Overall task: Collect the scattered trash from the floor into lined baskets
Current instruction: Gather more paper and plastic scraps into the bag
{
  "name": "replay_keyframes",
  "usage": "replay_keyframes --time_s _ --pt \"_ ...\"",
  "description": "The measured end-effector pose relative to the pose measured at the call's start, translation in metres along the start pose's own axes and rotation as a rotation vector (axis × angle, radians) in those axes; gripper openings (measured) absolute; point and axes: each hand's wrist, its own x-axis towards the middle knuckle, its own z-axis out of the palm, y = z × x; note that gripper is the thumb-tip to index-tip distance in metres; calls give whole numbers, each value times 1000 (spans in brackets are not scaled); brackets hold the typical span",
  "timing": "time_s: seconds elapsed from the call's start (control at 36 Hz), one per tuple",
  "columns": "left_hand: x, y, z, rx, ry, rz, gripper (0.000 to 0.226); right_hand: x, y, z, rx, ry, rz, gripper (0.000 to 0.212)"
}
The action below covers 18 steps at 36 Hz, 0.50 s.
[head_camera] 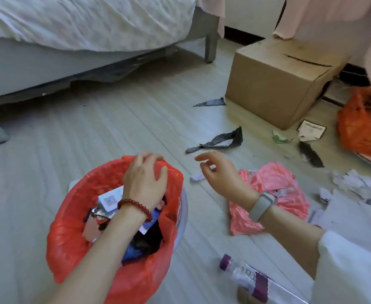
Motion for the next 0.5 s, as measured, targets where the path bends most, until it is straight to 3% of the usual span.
replay_keyframes --time_s 0.11,0.22,0.28,0.39,0.44,0.5 --pt "-1 51 57 -72 -144 152 32 -2 84 -27 -357 2 136 35" --pt "-11 80 111 13 -295 211 33 -21 163 -37 -752 -235 312 81" --pt "-17 81 133 120 -384 268 36 -29 191 -33 -820 -390 341 104" --pt "-26 64 163 215 -505 246 39 -45 231 -7 -775 -590 439 127" --pt "-31 55 172 214 -547 195 40 -57 243 7 -745 -620 478 128" --pt "-36 48 179 225 -577 172 40 -66 252 15 -736 -559 456 110"
